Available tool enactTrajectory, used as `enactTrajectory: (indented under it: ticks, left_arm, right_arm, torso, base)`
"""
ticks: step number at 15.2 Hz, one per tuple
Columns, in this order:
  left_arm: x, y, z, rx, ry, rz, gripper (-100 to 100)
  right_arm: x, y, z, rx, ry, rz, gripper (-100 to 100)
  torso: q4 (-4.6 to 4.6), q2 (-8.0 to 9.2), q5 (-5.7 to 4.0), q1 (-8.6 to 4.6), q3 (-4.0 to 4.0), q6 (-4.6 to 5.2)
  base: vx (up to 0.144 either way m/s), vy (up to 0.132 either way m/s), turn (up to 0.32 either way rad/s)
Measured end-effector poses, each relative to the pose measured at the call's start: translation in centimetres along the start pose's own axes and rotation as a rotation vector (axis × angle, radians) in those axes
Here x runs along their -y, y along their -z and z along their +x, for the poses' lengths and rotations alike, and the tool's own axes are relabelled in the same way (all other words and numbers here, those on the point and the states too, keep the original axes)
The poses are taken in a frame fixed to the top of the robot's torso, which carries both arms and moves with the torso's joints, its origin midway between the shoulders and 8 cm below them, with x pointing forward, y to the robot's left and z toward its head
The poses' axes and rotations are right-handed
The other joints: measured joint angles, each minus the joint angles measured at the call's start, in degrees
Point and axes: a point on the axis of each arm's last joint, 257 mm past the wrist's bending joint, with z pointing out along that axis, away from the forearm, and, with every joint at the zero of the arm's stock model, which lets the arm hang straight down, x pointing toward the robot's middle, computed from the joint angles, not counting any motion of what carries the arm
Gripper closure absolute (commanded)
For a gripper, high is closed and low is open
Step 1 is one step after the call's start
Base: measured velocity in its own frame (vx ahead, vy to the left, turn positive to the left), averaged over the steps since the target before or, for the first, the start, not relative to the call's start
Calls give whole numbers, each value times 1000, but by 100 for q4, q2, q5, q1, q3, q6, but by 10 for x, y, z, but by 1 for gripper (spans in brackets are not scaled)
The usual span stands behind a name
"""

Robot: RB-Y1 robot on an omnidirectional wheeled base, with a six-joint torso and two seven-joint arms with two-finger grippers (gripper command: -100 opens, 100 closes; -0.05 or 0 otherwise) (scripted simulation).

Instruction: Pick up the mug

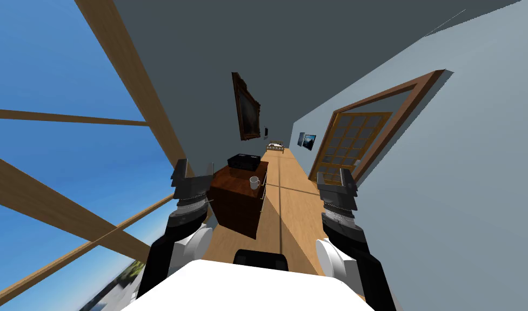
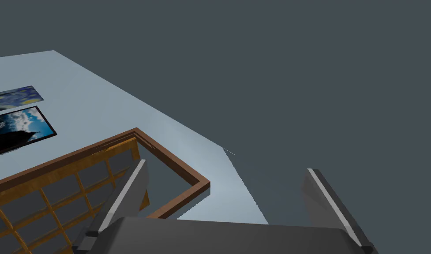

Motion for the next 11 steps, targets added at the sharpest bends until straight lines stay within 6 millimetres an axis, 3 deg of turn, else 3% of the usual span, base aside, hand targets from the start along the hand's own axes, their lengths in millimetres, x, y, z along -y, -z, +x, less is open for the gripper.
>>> enactTrajectory:
  ticks: [4,11]
  left_arm:
    - [-12,1,3,-52,17,-46,-100]
    - [-53,7,-5,-113,86,-199,-100]
  right_arm:
    - [0,0,0,0,0,0,0]
    - [0,0,0,0,0,0,0]
  torso:
    - [-2,-10,-1,-6,-6,1]
    - [-4,-15,-4,-18,-9,1]
  base:
    - [27,-23,-28]
    - [34,-44,-29]
